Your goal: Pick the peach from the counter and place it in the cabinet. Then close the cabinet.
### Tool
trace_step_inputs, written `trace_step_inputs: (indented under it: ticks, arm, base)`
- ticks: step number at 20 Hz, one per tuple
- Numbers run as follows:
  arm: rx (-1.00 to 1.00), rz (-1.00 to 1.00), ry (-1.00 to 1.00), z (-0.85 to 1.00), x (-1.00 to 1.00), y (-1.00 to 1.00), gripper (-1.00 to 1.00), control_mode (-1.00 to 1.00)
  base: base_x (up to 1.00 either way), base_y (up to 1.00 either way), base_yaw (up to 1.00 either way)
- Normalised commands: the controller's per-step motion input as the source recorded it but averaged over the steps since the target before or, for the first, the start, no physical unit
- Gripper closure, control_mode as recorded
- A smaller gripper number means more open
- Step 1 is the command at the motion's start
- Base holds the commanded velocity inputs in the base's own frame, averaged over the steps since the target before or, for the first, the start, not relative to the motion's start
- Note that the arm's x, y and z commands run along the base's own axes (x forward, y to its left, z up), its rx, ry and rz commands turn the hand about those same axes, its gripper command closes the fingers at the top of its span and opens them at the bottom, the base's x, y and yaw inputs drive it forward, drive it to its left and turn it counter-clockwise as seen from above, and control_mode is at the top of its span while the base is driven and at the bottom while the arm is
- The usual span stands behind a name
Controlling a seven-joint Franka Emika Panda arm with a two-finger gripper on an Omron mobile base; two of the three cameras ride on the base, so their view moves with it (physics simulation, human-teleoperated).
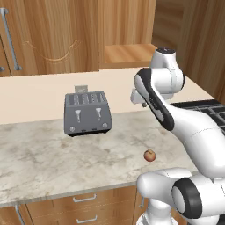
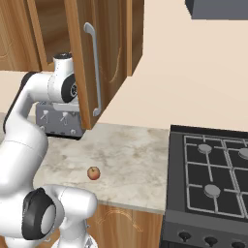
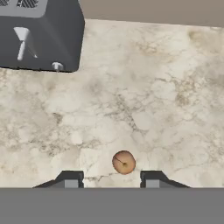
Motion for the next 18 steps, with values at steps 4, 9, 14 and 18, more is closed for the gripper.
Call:
trace_step_inputs:
  ticks: [4,9,14,18]
  arm:
    - [0.0,0.0,0.05,-0.33,-0.04,0.0,-1.0,-1.0]
    - [0.0,0.0,0.27,-0.78,-0.18,-0.09,-1.0,-1.0]
    - [0.0,0.0,0.2,-0.85,-0.04,-0.11,-1.0,-1.0]
    - [0.0,0.0,0.1,-0.77,-0.06,-0.11,-1.0,-1.0]
  base:
    - [0.0,0.0,0.0]
    - [0.0,0.0,0.0]
    - [0.0,0.0,0.0]
    - [0.0,0.0,0.0]
